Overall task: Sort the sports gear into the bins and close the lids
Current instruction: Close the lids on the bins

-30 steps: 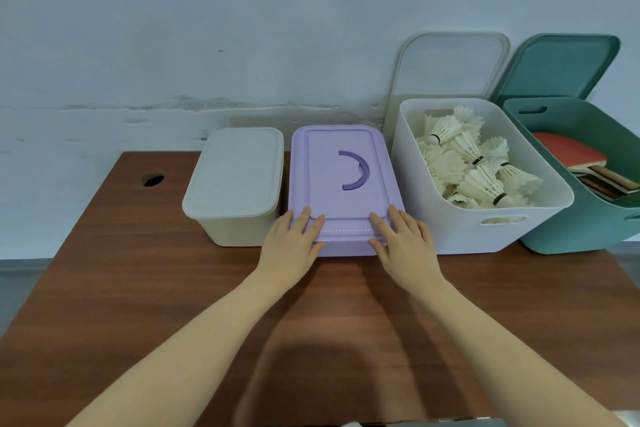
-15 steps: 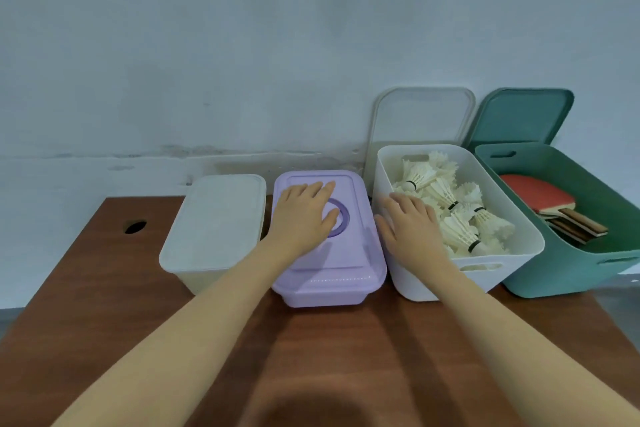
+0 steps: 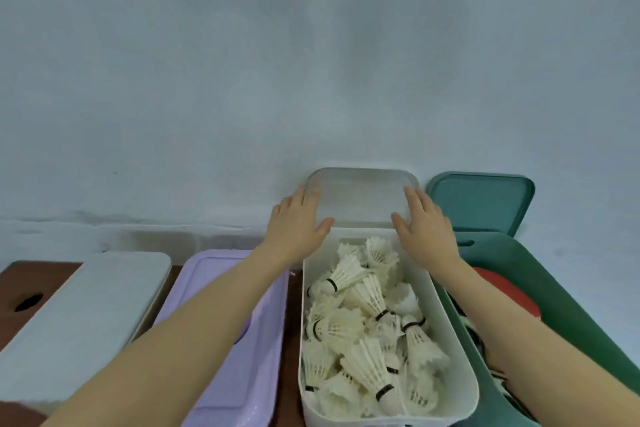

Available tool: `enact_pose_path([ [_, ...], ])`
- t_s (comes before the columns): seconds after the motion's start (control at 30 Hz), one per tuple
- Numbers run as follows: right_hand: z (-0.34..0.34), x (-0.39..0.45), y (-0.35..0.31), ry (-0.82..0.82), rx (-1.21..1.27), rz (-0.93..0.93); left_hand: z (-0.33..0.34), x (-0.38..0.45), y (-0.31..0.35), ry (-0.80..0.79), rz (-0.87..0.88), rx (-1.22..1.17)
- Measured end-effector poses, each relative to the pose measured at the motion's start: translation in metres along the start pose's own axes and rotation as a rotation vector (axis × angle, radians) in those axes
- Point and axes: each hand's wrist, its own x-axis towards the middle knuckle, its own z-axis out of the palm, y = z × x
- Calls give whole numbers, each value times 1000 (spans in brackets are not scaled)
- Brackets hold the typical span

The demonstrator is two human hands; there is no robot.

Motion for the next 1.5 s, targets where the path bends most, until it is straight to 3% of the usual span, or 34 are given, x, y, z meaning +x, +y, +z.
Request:
enact_pose_path([
  [0.2, 25, 50, 36, -27, 42, -54, 26, 44, 15, 37, -143, -48],
  [0.33, 44, 55, 41, -19, 153, -67, 37, 55, 14, 14, -127, -125],
  [0.63, 45, 53, 37, 136, 384, -131, 34, 57, 15, 131, -158, -360],
  [0.9, 10, 39, 6, 317, 450, -176, -6, 23, 21, 323, -108, -366],
  [1.13, -49, 5, -27, 467, 517, -202, -66, -18, 32, 500, 47, -354],
  [1.33, -68, -51, -23, 550, 448, -177, -77, -69, 44, 515, 51, -375],
  [1.5, -58, -110, -12, 442, 479, -124, -54, -117, 45, 400, 12, -358],
])
